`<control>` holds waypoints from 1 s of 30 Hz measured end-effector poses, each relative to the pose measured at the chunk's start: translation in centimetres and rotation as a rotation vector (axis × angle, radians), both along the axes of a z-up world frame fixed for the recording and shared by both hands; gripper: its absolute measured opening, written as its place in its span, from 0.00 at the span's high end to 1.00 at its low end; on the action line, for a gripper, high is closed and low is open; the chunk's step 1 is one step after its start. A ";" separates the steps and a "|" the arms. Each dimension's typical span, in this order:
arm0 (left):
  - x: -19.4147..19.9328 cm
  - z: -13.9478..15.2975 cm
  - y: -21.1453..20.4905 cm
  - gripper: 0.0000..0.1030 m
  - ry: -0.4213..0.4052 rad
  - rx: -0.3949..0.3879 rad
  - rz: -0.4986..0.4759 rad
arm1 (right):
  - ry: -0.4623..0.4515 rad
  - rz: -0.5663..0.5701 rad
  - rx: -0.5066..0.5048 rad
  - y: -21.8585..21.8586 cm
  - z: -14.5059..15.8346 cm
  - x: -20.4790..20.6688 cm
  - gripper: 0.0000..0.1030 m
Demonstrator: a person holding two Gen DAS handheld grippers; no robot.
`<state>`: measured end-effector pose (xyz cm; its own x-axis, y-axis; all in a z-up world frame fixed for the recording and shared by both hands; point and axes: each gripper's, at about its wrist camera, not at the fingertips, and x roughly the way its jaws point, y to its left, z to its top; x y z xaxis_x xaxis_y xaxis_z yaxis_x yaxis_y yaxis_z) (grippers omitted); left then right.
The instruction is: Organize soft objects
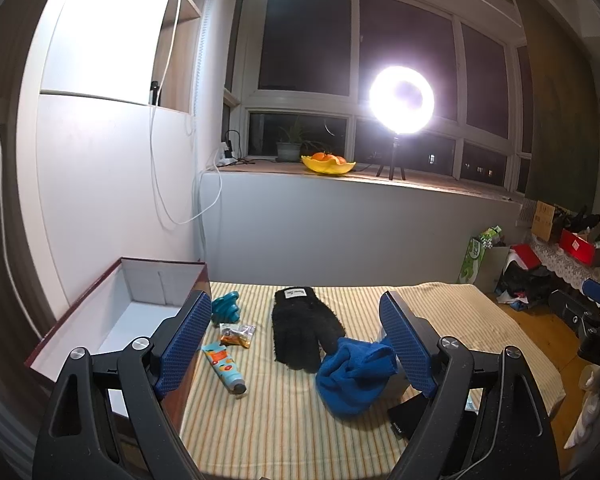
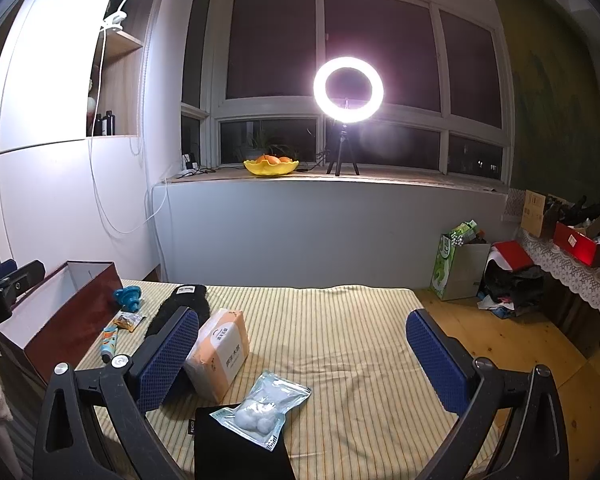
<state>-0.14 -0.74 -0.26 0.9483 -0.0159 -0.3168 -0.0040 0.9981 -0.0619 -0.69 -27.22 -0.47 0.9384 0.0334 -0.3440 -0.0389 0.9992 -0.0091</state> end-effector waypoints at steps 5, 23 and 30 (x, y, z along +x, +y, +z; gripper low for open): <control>0.0 0.0 -0.1 0.16 0.001 -0.006 0.001 | 0.002 0.001 -0.003 0.1 0.0 0.1 0.00; 0.0 -0.1 -0.1 0.16 0.002 -0.009 0.000 | 0.004 0.004 0.000 0.1 -0.1 0.0 0.00; -0.1 -0.2 -0.2 0.16 0.003 -0.010 0.001 | 0.007 0.004 0.000 0.1 -0.4 -0.1 0.00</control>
<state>-0.28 -0.95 -0.47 0.9475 -0.0182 -0.3191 -0.0051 0.9974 -0.0718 -0.80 -27.09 -0.86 0.9358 0.0373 -0.3505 -0.0431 0.9990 -0.0086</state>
